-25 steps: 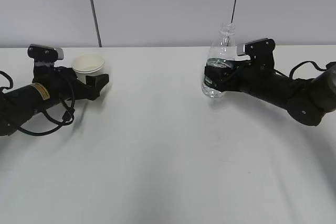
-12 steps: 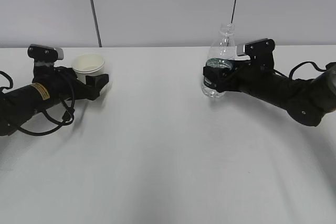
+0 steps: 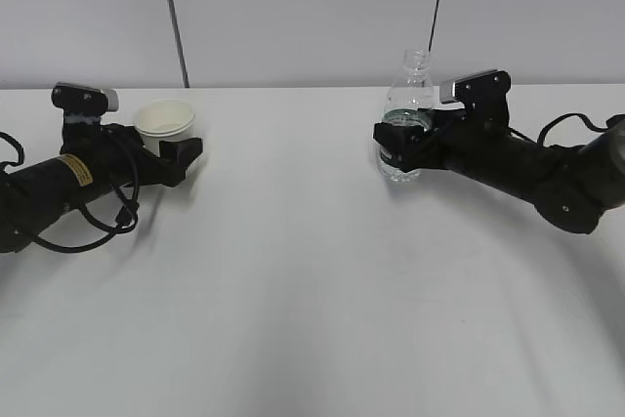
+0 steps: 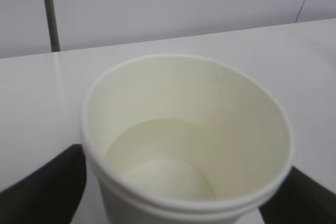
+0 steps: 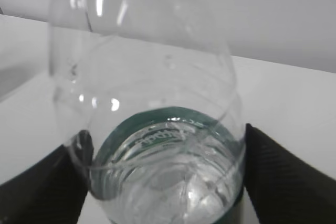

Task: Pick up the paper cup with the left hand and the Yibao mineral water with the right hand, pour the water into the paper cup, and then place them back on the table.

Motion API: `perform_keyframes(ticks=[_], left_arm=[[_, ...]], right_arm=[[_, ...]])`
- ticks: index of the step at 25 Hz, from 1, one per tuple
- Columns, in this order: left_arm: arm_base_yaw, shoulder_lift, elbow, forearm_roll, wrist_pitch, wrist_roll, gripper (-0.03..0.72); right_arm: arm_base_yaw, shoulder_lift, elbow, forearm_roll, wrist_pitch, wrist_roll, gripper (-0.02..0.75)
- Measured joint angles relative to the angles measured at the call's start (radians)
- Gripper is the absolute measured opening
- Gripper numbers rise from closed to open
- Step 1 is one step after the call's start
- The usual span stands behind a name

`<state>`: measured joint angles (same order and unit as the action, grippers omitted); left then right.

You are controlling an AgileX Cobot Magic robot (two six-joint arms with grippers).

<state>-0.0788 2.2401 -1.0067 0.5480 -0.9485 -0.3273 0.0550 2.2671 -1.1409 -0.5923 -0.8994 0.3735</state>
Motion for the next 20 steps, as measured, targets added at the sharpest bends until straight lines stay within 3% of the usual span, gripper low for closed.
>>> perform_keyframes(ticks=[20], left_arm=[[0.0,-0.083,0.0,0.005,0.049,-0.03,0.601]], right_arm=[[0.0,-0.109,0.0,-0.03,0.032,0.031,0.651]])
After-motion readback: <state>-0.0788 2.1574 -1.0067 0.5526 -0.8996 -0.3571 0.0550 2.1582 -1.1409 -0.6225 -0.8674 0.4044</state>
